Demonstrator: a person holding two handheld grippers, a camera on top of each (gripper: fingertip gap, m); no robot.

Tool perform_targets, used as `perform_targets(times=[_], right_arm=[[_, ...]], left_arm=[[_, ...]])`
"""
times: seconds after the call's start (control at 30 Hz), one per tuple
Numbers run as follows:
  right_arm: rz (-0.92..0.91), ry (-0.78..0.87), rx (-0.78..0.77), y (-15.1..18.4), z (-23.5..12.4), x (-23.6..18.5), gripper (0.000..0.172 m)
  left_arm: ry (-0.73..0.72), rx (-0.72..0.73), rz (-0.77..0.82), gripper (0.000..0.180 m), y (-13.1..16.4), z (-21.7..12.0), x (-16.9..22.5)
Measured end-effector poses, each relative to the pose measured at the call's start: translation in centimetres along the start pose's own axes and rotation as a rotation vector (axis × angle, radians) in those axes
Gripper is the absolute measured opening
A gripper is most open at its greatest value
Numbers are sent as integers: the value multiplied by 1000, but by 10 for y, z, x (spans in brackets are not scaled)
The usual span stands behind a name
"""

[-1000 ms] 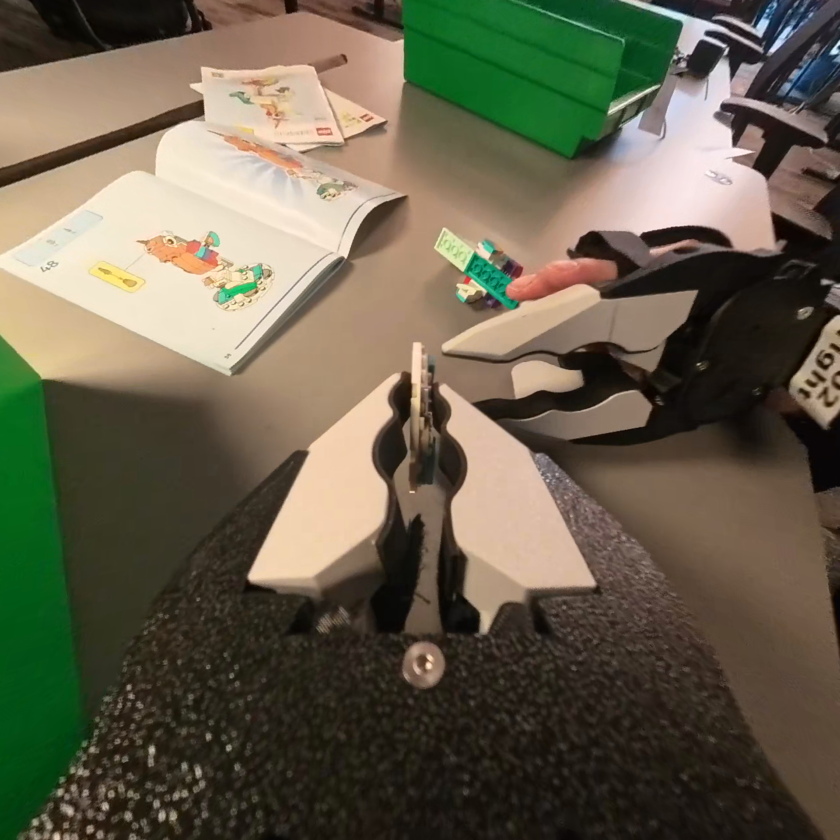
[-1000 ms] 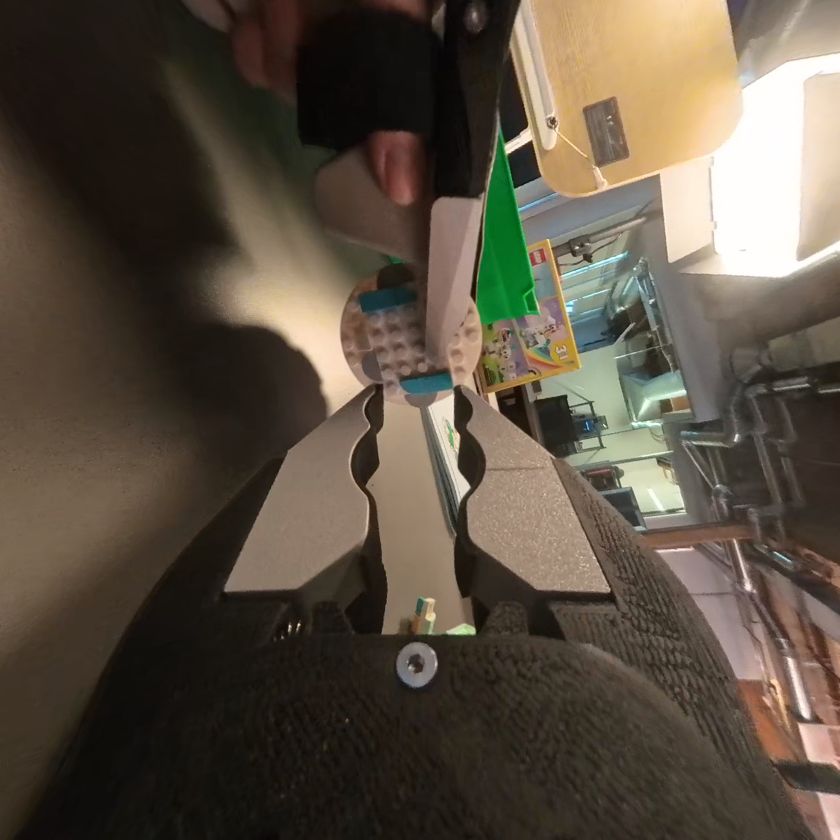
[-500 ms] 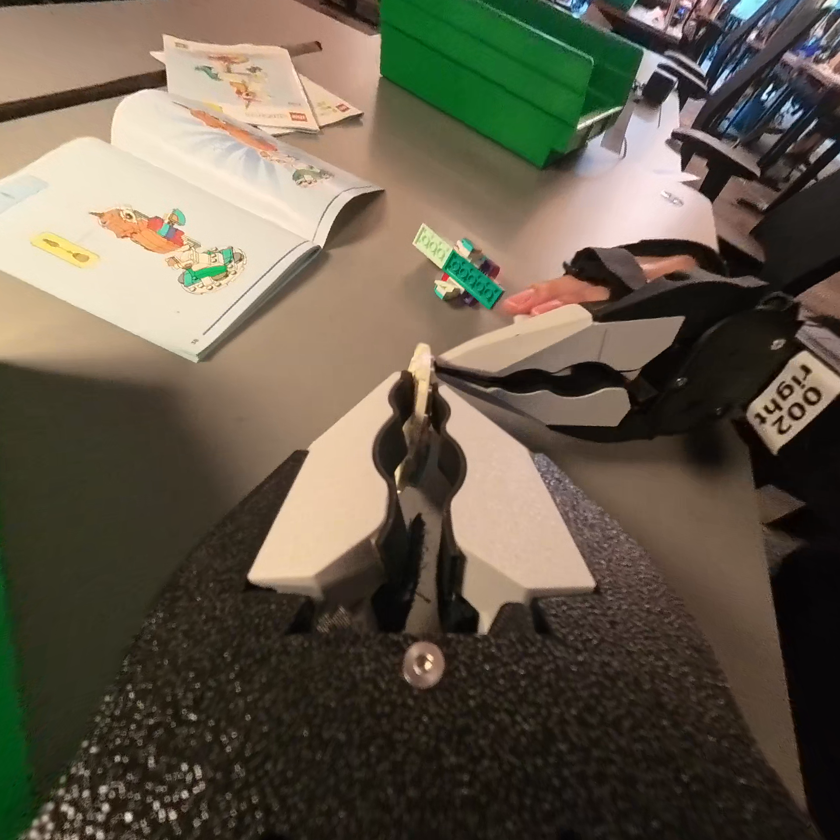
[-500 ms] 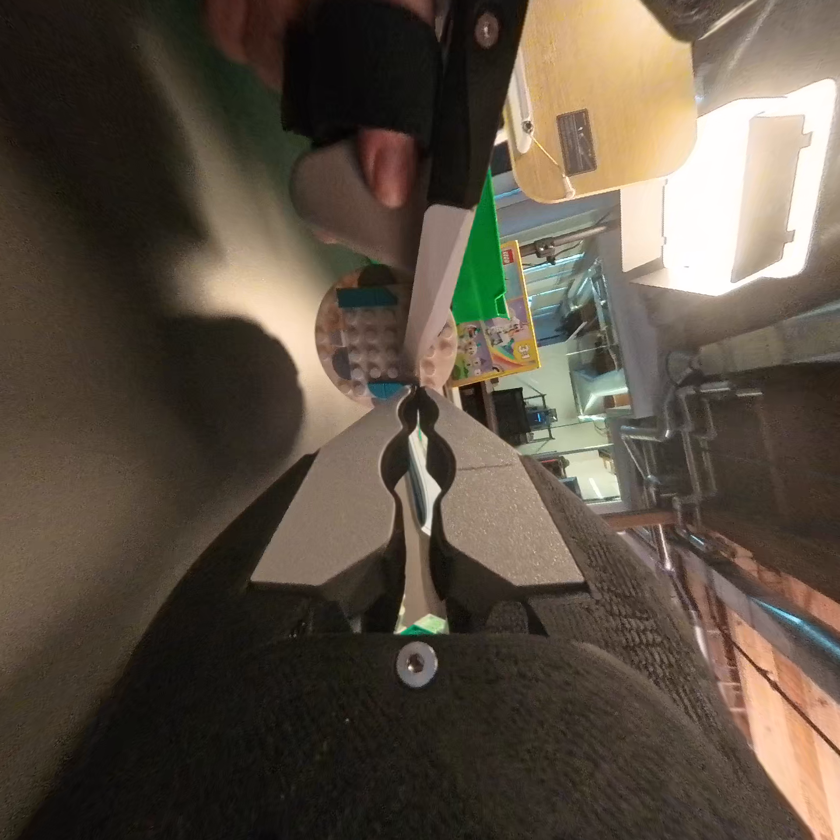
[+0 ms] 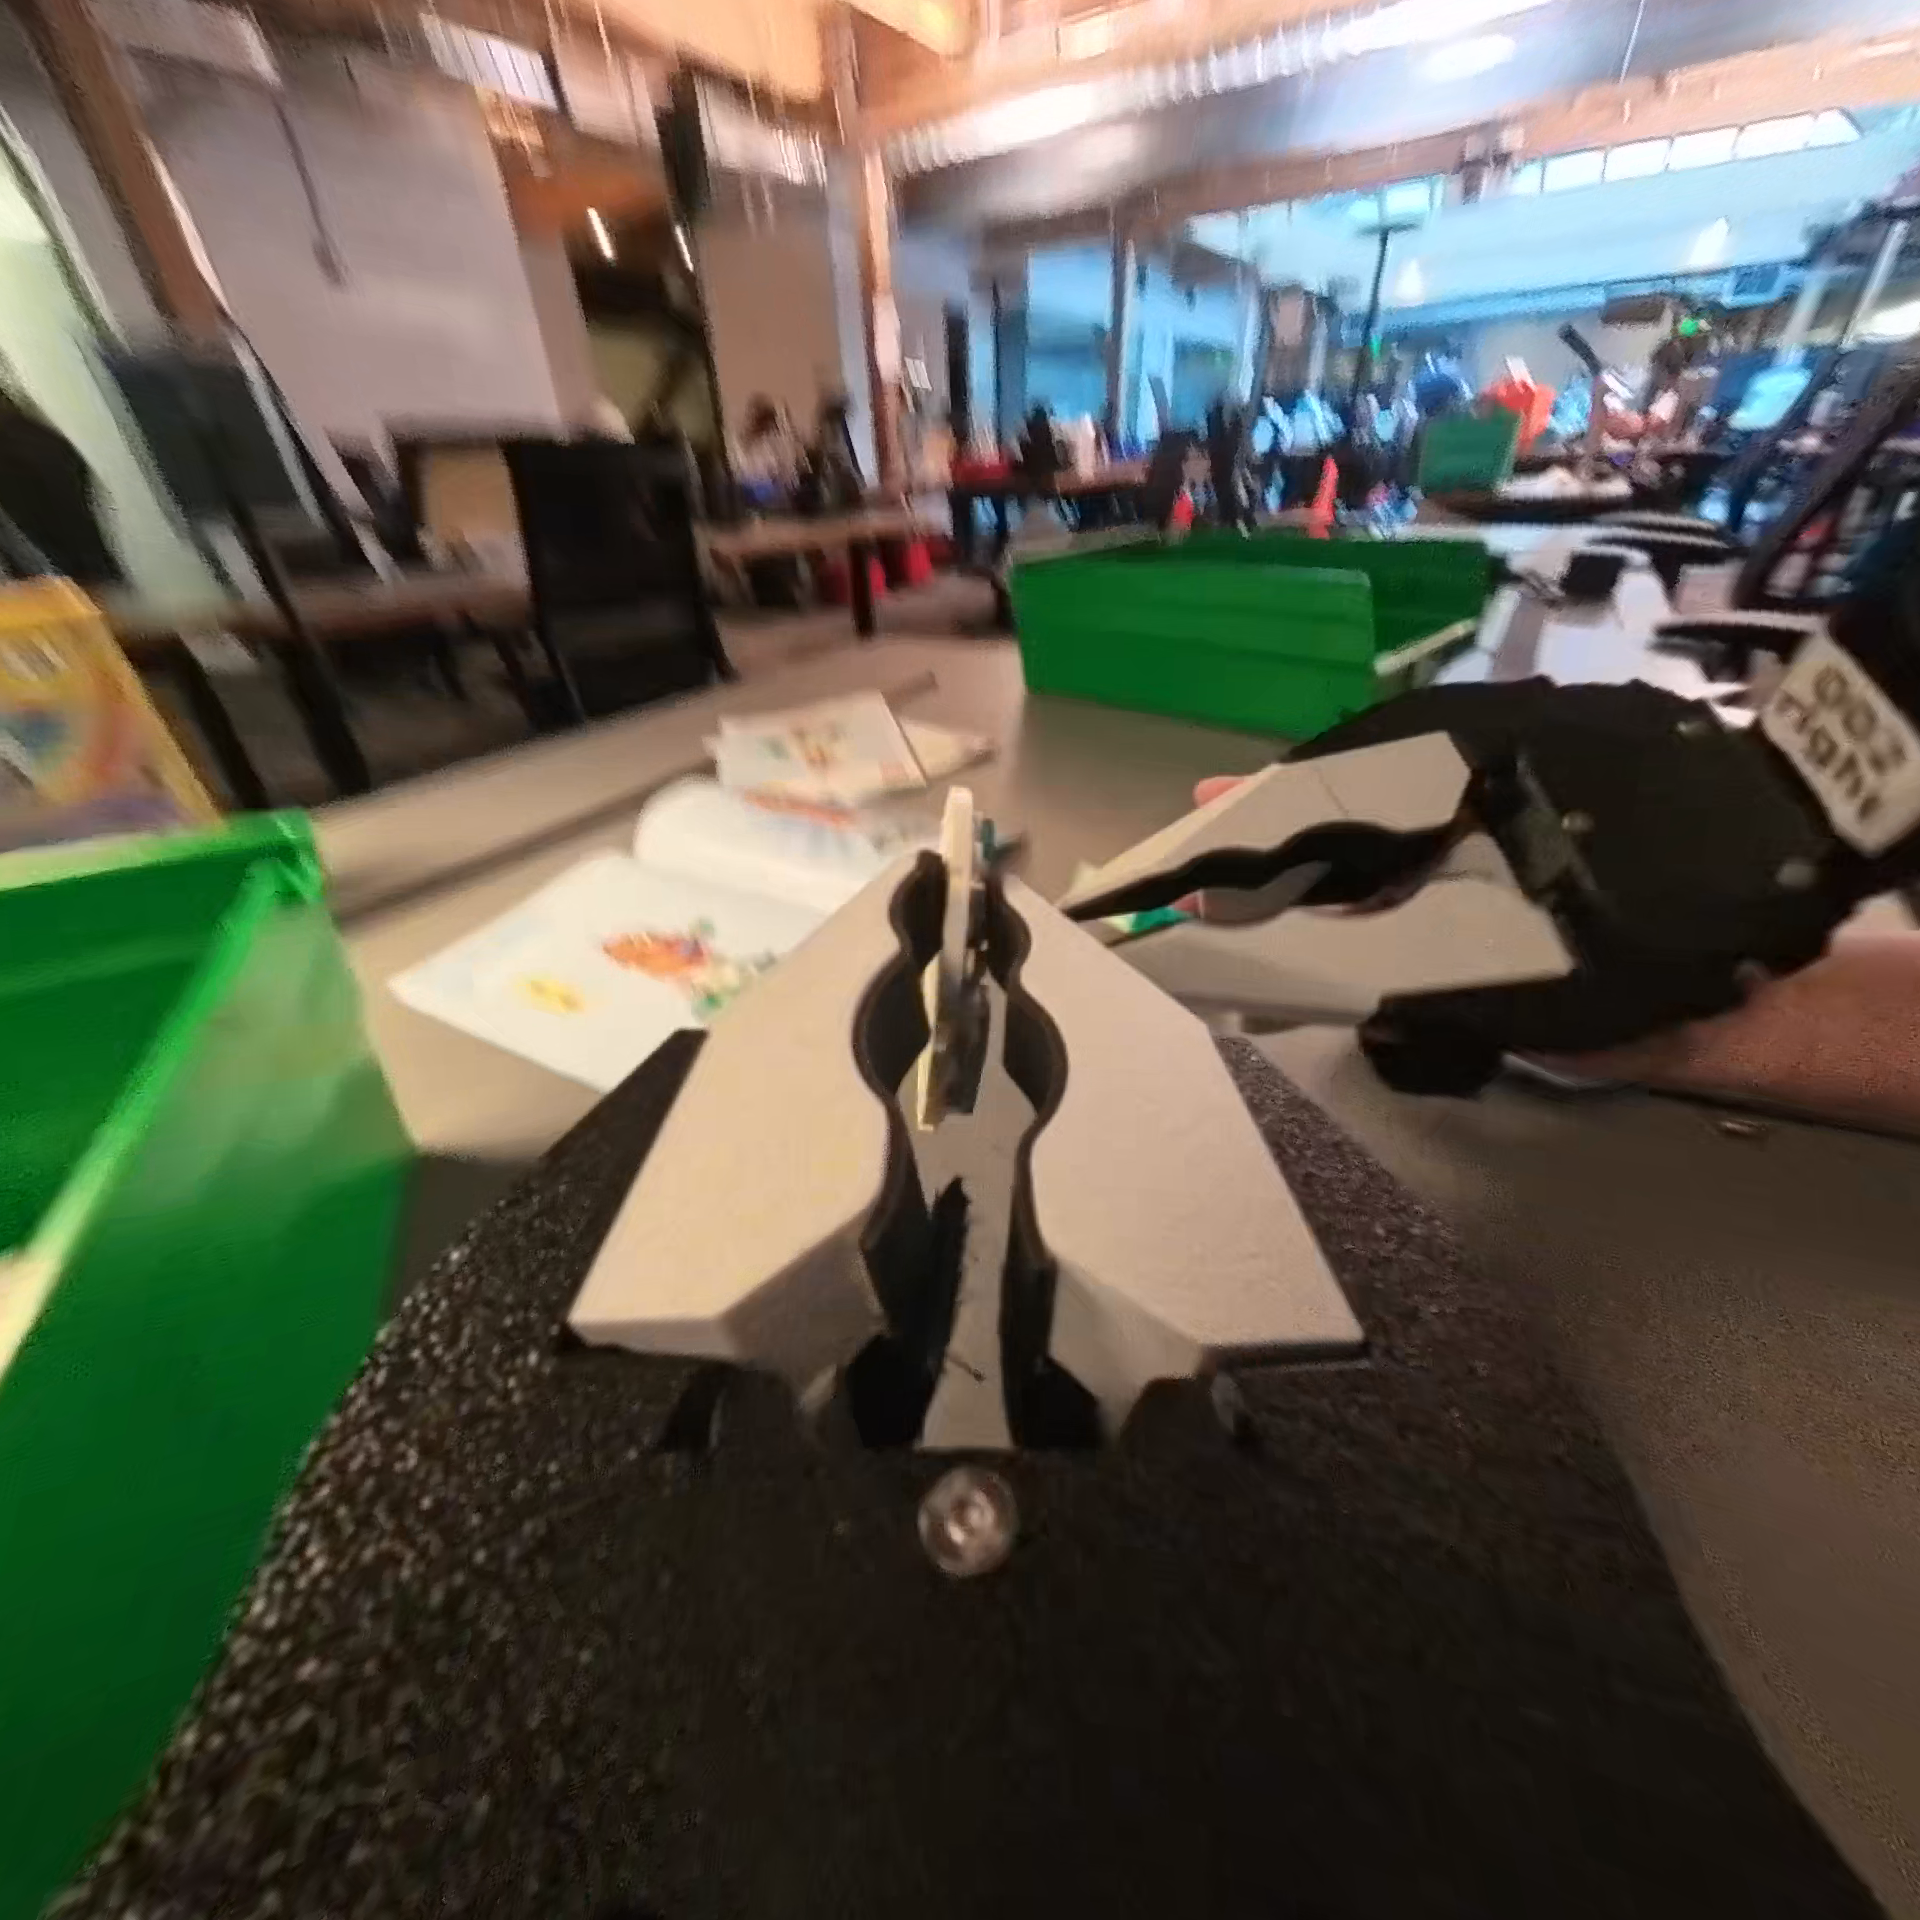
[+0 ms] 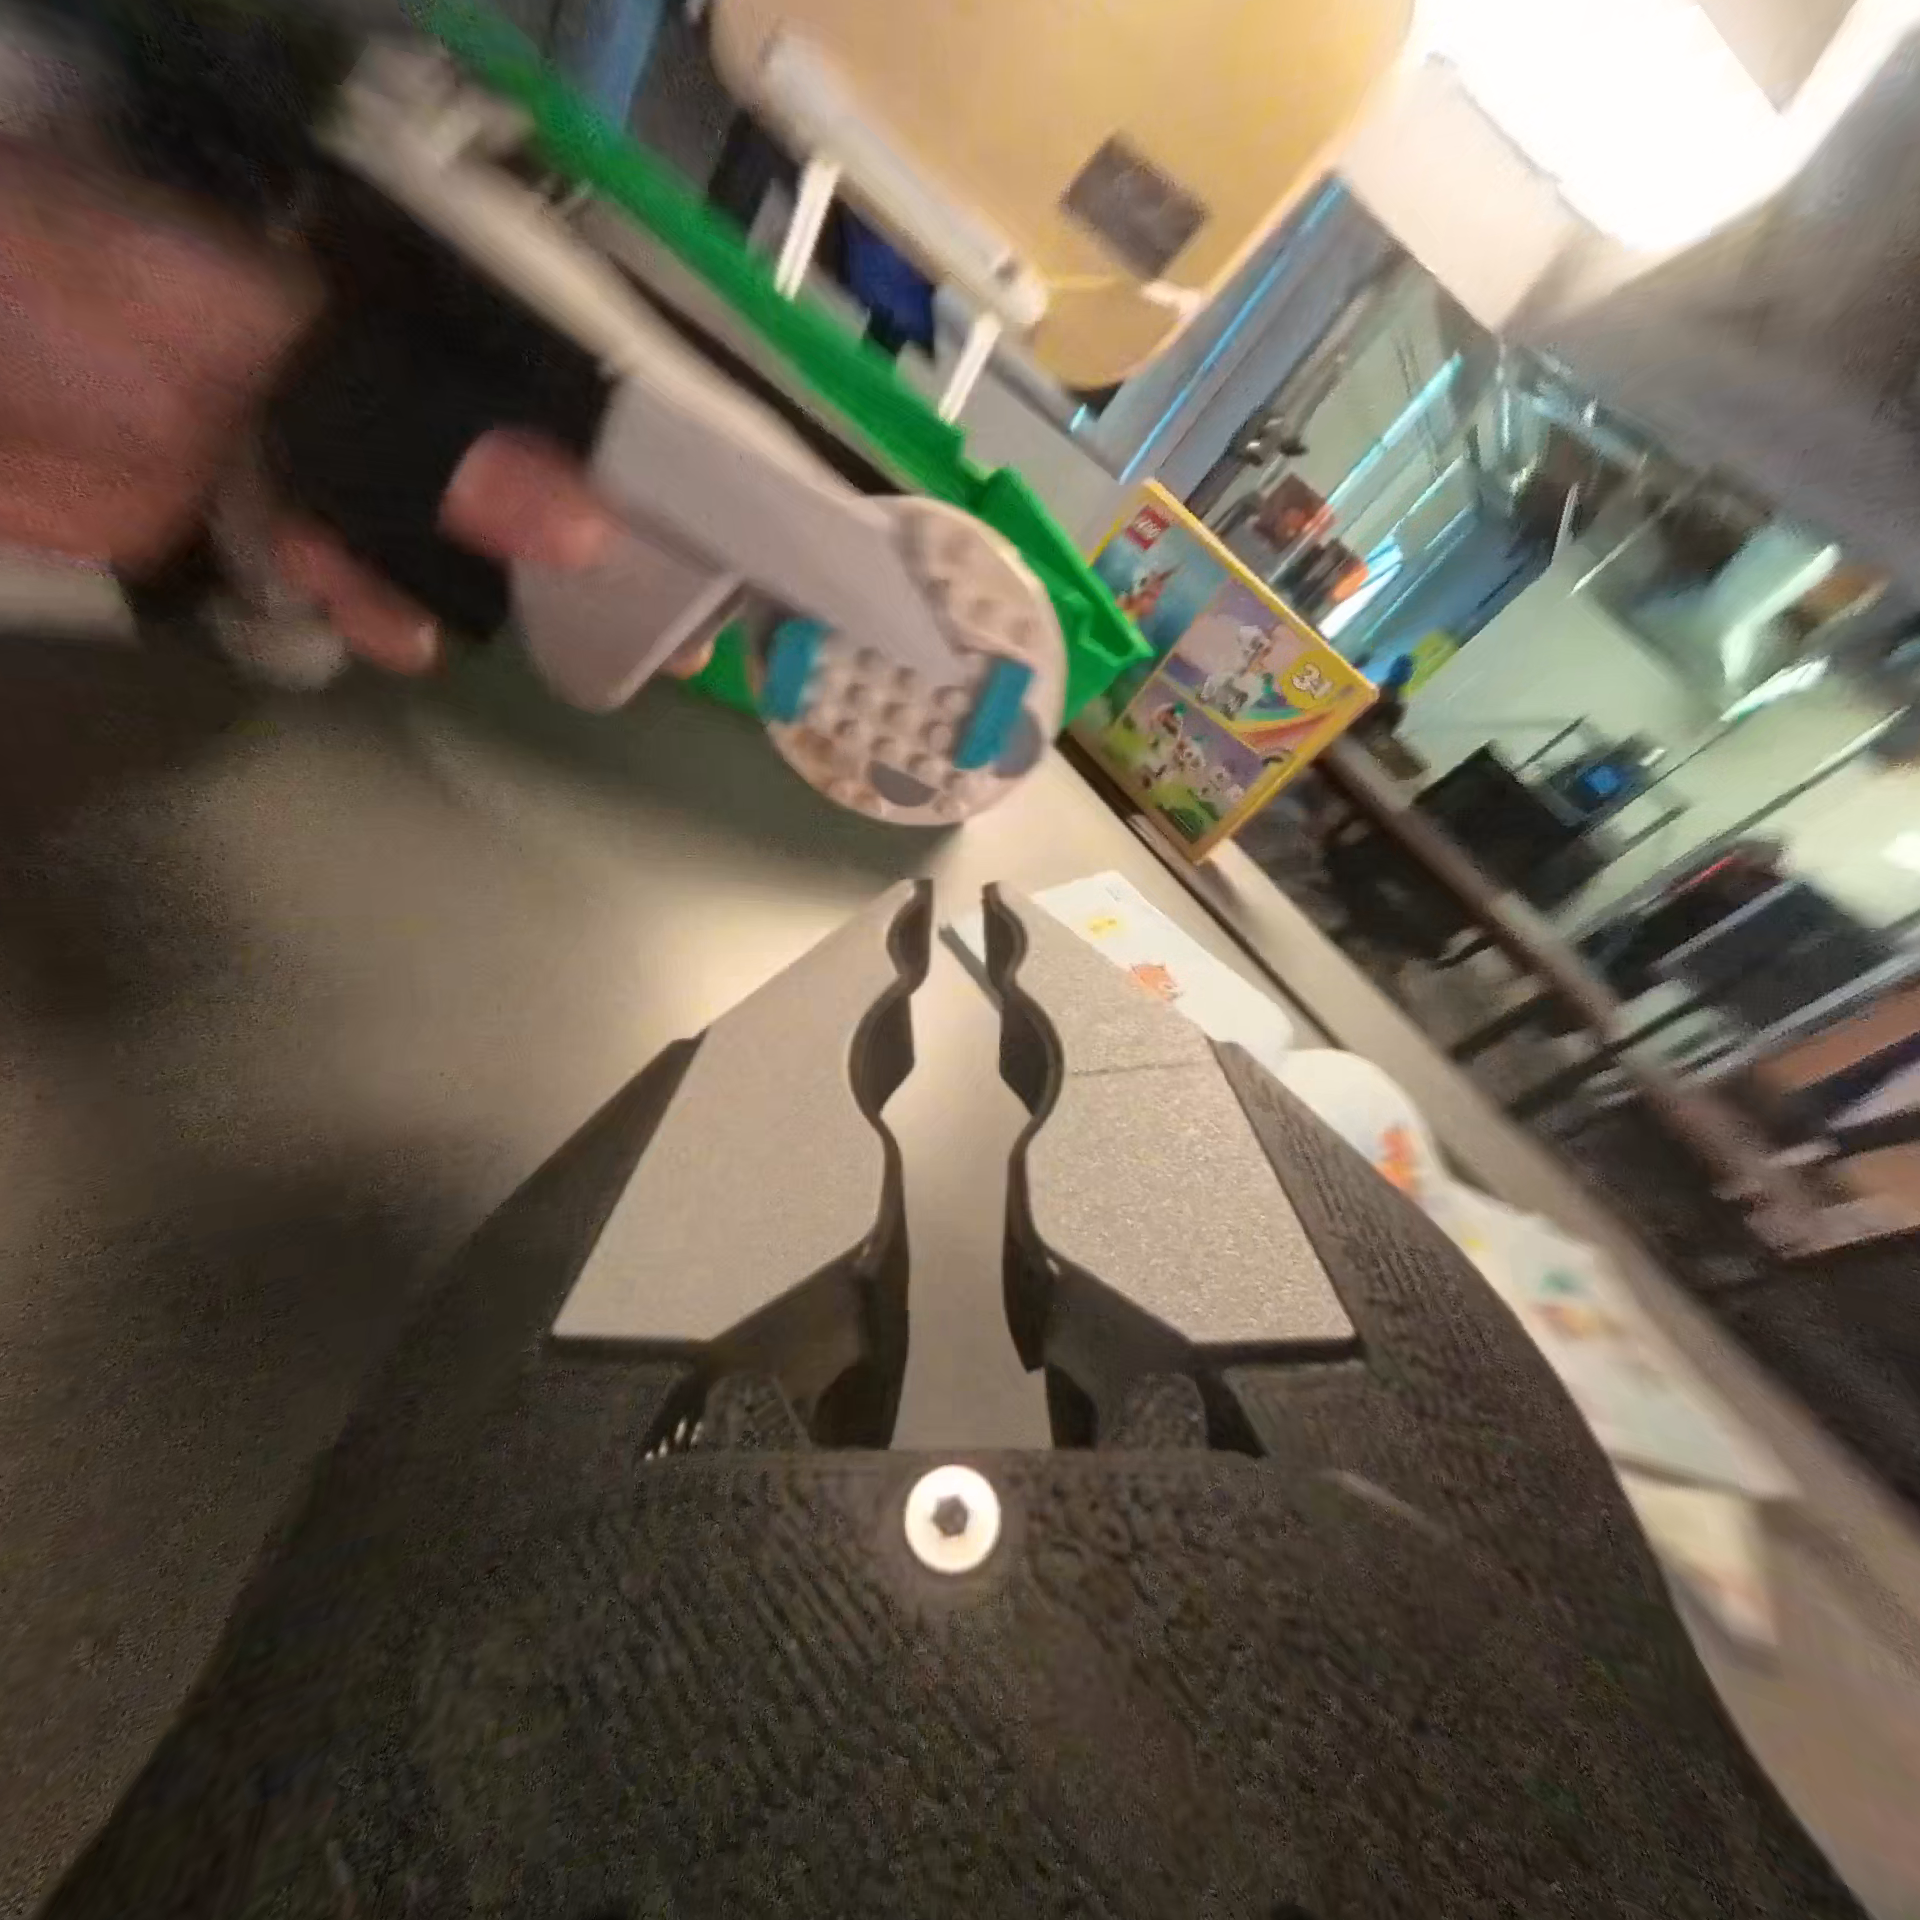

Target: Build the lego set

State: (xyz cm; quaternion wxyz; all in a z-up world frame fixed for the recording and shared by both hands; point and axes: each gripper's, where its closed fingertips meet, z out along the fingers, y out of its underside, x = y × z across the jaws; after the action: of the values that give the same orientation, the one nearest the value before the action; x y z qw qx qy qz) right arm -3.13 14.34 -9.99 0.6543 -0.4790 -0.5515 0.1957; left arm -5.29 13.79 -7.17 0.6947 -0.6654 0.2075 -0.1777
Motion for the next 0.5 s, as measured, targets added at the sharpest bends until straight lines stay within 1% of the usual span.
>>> perform_targets(times=[0.03, 0.1, 0.17, 0.2, 0.27, 0.33, 0.37, 0.5], right_arm=[[159, -16, 61, -10, -3, 7, 9], [516, -115, 178, -26, -10, 11, 24], [806, -239, 244, -32, -14, 10, 30], [925, -291, 271, -33, -15, 12, 34], [1117, -423, 326, -38, -18, 11, 35], [1253, -552, 380, -46, -22, 9, 33], [1293, -590, 398, -48, -23, 8, 34], [1322, -626, 403, -49, -23, 6, 31]], left_arm=[[-27, 74, 77, 4, -10, -2, 2], [-47, 182, 227, 4, -24, -6, 12], [-16, 228, 303, 4, -29, -6, 28], [-7, 241, 326, 4, -30, -5, 34], [-8, 244, 353, 4, -29, -3, 38], [8, 240, 339, 4, -27, -2, 40], [16, 240, 334, 4, -26, -1, 41], [30, 251, 335, 4, -28, -3, 43]])
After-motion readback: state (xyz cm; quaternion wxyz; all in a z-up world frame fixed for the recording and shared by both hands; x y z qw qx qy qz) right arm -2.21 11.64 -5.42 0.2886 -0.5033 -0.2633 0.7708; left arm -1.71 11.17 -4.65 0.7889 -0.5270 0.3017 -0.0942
